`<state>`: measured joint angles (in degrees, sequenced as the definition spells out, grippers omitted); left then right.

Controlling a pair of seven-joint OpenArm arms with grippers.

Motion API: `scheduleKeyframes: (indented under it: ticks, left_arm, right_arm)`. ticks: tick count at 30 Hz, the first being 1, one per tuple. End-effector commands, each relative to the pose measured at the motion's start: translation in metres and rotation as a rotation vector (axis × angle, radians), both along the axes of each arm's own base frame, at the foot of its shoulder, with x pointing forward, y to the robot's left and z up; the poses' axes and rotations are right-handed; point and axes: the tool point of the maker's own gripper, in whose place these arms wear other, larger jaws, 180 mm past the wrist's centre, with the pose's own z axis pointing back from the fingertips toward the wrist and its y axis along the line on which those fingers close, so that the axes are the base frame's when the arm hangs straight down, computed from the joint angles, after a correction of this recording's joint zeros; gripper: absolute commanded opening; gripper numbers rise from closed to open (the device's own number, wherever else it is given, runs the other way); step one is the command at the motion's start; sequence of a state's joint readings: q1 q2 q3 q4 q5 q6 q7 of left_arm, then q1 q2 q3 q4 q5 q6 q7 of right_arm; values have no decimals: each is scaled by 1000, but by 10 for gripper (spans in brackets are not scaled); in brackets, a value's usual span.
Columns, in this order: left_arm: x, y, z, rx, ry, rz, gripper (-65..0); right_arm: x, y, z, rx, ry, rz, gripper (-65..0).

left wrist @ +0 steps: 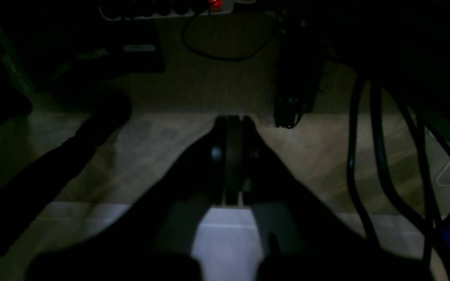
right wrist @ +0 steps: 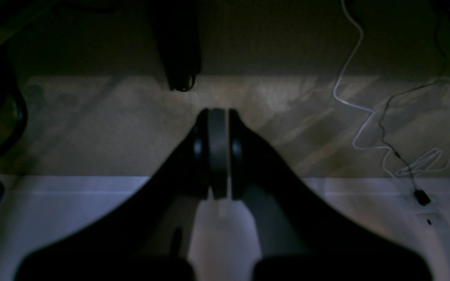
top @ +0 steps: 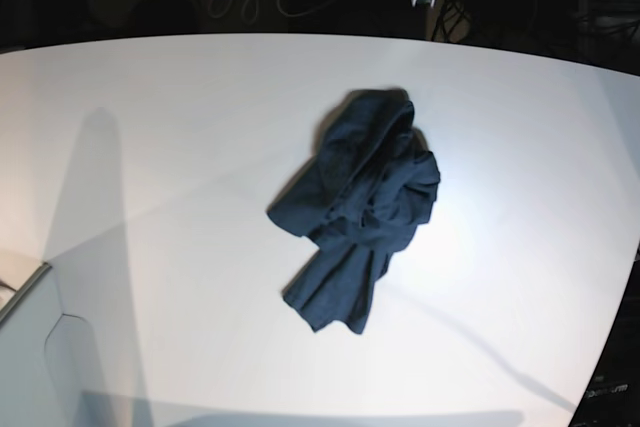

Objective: Layout the t-shirt on the table in an organized manner, then fold the t-shirt properly

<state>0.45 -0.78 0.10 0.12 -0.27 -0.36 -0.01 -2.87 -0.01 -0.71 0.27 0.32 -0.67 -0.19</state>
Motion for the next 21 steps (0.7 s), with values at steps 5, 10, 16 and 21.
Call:
scheduleKeyframes:
  ticks: [5,10,16,21]
  left_arm:
    - [-1,1,0,5,1,3,-650]
    - [-1,1,0,5,1,2,-650]
    - [-2,1,0,5,6,-5,-650]
    - [-2,1,0,5,7,-6,-650]
  right_arm:
    - [3,-3,0,8,-32,-2,-650]
    - [2,-3,1,7,-39,0,-650]
    - [1,-3,1,7,-38,0,-650]
    - [1,-3,1,7,-38,0,-650]
